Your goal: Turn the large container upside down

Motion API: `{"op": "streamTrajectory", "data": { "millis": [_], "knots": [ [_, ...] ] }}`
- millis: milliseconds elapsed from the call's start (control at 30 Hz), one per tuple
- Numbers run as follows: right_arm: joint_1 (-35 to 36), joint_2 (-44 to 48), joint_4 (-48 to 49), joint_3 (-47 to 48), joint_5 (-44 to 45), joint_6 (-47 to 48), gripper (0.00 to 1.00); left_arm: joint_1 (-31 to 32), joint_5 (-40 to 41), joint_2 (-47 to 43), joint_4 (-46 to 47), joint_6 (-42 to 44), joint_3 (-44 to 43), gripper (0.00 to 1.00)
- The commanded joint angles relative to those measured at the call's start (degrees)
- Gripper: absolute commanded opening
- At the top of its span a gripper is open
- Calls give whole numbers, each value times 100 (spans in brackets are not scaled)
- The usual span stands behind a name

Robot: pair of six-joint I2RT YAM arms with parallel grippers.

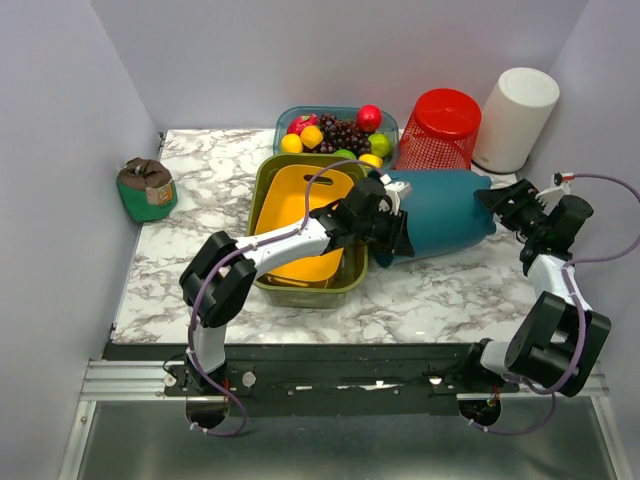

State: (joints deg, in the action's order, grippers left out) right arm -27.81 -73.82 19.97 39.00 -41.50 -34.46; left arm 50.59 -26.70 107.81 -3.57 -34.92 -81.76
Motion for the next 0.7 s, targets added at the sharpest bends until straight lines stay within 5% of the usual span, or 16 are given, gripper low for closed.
{"op": "streamTrajectory", "data": {
  "millis": [0, 667],
  "knots": [
    [39, -35, -19, 37, -1130, 413, 88, 4, -327, 372, -749, 310, -85, 40],
    [232, 1080, 350, -121, -2337, -52, 83, -31, 261, 311, -1137, 451, -473, 65]
  ]
}}
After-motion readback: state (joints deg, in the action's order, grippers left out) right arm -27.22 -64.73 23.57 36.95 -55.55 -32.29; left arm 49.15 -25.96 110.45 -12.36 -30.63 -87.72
